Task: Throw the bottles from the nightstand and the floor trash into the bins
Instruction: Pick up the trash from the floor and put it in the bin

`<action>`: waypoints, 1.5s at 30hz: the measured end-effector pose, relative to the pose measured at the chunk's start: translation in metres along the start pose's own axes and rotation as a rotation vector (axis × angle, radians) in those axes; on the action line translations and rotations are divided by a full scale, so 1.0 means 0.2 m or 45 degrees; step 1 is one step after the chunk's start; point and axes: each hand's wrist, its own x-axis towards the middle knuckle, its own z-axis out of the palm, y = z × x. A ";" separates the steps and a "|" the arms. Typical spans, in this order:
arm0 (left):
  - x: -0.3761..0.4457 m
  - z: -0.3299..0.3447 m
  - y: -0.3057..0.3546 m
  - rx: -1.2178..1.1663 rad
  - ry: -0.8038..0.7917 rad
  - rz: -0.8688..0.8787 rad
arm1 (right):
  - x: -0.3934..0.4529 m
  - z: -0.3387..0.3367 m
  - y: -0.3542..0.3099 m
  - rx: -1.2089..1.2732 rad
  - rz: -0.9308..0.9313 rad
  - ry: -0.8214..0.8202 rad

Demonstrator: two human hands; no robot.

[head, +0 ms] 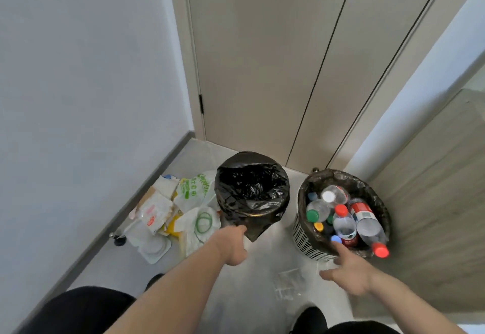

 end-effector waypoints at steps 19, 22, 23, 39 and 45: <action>-0.31 -0.43 -1.08 -0.071 0.084 -0.450 | 0.11 0.56 -1.18 -0.560 -0.407 -0.145; -0.14 -0.42 -1.17 -0.080 0.047 -0.490 | 0.31 0.68 -1.24 -0.547 -0.395 -0.122; -0.08 -0.43 -1.20 -0.088 0.043 -0.484 | 0.37 0.73 -1.25 -0.531 -0.380 -0.127; 0.56 -0.10 -1.53 -0.118 -0.312 -0.471 | 1.25 1.29 -1.32 0.119 -0.106 0.007; 0.65 0.03 -1.54 -0.096 -0.375 -0.442 | 1.34 1.36 -1.35 0.409 0.112 0.058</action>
